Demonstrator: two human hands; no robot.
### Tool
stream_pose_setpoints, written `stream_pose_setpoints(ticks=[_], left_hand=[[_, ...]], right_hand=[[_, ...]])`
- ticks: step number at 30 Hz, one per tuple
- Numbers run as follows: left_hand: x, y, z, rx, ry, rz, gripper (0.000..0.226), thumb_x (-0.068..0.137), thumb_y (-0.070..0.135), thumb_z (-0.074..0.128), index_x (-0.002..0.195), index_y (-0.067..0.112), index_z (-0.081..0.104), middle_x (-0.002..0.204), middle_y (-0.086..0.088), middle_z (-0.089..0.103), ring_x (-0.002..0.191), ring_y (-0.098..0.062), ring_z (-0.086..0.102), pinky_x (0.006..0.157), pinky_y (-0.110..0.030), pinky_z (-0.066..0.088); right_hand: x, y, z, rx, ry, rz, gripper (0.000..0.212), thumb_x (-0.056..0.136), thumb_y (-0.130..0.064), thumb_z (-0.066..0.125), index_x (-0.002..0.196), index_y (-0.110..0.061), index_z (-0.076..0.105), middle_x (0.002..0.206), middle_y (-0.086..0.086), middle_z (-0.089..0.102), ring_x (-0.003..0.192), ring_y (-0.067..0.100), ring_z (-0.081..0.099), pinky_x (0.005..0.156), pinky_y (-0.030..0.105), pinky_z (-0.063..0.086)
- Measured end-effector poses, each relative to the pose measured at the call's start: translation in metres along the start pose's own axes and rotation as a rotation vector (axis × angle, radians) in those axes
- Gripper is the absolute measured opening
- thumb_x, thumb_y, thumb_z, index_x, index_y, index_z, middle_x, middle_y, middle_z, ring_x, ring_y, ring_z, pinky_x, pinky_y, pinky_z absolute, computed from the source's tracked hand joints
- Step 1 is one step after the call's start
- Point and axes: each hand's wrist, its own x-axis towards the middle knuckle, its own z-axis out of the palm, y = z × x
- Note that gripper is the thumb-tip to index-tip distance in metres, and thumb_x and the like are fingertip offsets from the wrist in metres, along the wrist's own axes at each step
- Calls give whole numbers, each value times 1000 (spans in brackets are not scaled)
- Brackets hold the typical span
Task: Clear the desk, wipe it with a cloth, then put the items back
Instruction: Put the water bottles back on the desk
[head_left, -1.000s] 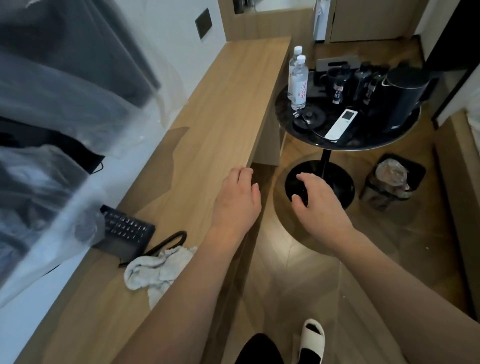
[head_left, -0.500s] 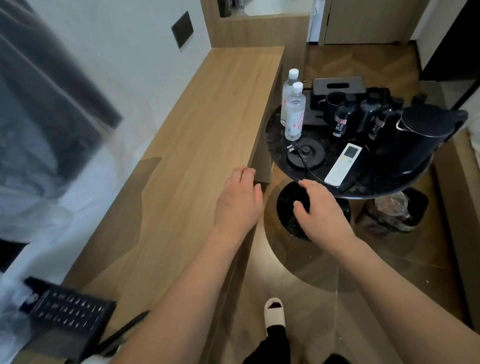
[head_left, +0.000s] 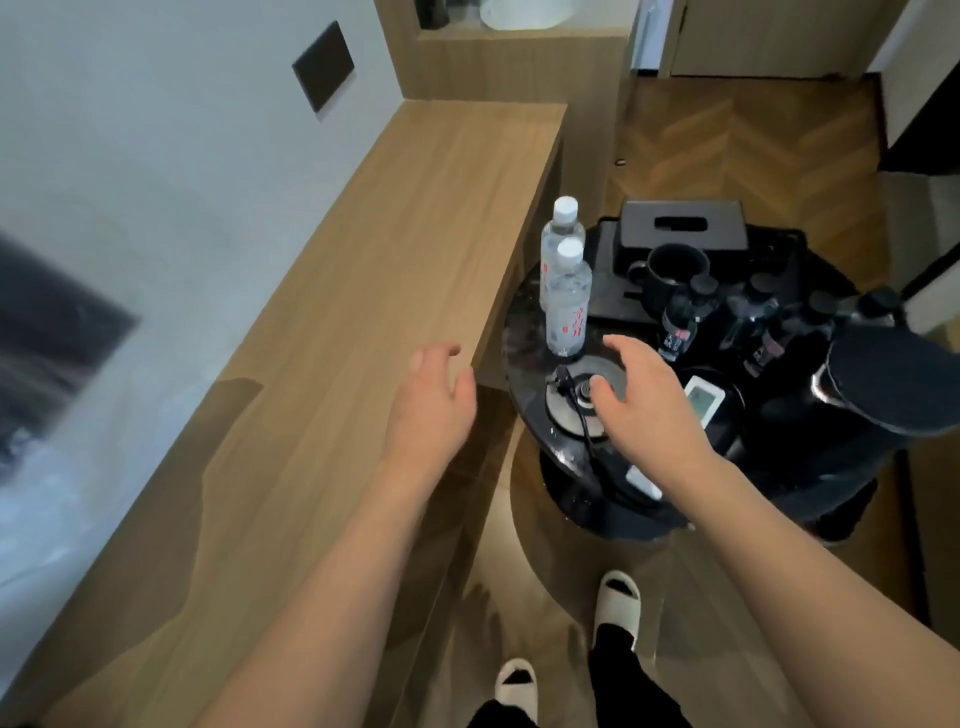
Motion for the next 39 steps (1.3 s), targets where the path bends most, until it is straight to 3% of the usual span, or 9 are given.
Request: stream_pose_setpoints(ticks=[6, 14, 18, 22, 26, 29, 33, 35, 39], left_hand=[[80, 25, -2, -85, 84, -86, 32, 105, 36, 46, 134, 24, 54, 136, 2, 53, 123, -14, 54, 102, -36, 51], [181, 54, 10, -183, 25, -28, 31, 106, 31, 47, 133, 21, 57, 133, 5, 53, 115, -6, 52, 96, -26, 46], [222, 68, 36, -238, -58, 66, 28, 104, 31, 51, 130, 23, 60, 130, 7, 56, 108, -1, 53, 86, -14, 43], [241, 80, 68, -315, -211, 152, 31, 101, 33, 58, 131, 25, 58, 132, 10, 54, 118, -1, 51, 93, -13, 41], [251, 90, 97, -366, -307, 246, 36, 98, 32, 64, 132, 27, 56, 127, 18, 50, 115, 9, 49, 100, -15, 41], [255, 89, 110, -385, -327, 281, 32, 96, 28, 66, 127, 24, 57, 116, 17, 58, 108, 2, 55, 96, -22, 48], [252, 79, 117, -421, -243, 212, 22, 97, 31, 65, 117, 26, 58, 102, 20, 62, 96, 6, 59, 83, -20, 49], [248, 70, 115, -430, -137, 167, 24, 96, 38, 63, 116, 25, 58, 101, 18, 63, 96, 2, 61, 84, -29, 53], [221, 52, 94, -448, 89, 97, 35, 96, 48, 56, 118, 21, 58, 107, 9, 64, 100, -11, 63, 85, -47, 54]], right_hand=[[102, 10, -6, 24, -13, -39, 46, 96, -27, 55, 140, -16, 48, 141, 2, 51, 130, 20, 47, 110, 39, 39], [194, 6, 15, -25, -35, -40, 39, 91, -37, 62, 123, -17, 57, 123, 7, 57, 116, 30, 52, 98, 49, 45], [203, 21, 23, -11, -83, -94, 19, 94, -38, 58, 101, -21, 52, 98, -2, 58, 94, 22, 54, 79, 44, 48], [195, 40, 21, 168, -40, -11, 22, 93, -38, 62, 111, -31, 52, 98, -10, 62, 88, 13, 59, 75, 35, 49], [192, 53, 21, 364, 23, 92, 30, 91, -37, 66, 118, -34, 54, 102, -19, 61, 94, -1, 60, 75, 12, 45], [195, 62, 25, 415, 18, 117, 38, 91, -38, 66, 127, -32, 53, 110, -19, 61, 104, -1, 58, 84, 14, 44], [203, 62, 29, 474, 22, 120, 40, 94, -40, 61, 131, -26, 53, 112, -16, 61, 105, -4, 58, 86, 13, 44], [210, 57, 28, 451, 43, 91, 36, 95, -37, 62, 127, -23, 56, 109, -18, 61, 102, -7, 57, 83, 11, 43], [214, 36, 25, 333, 21, -114, 39, 91, -46, 57, 121, -21, 58, 112, -10, 60, 107, 9, 55, 90, 25, 42]])
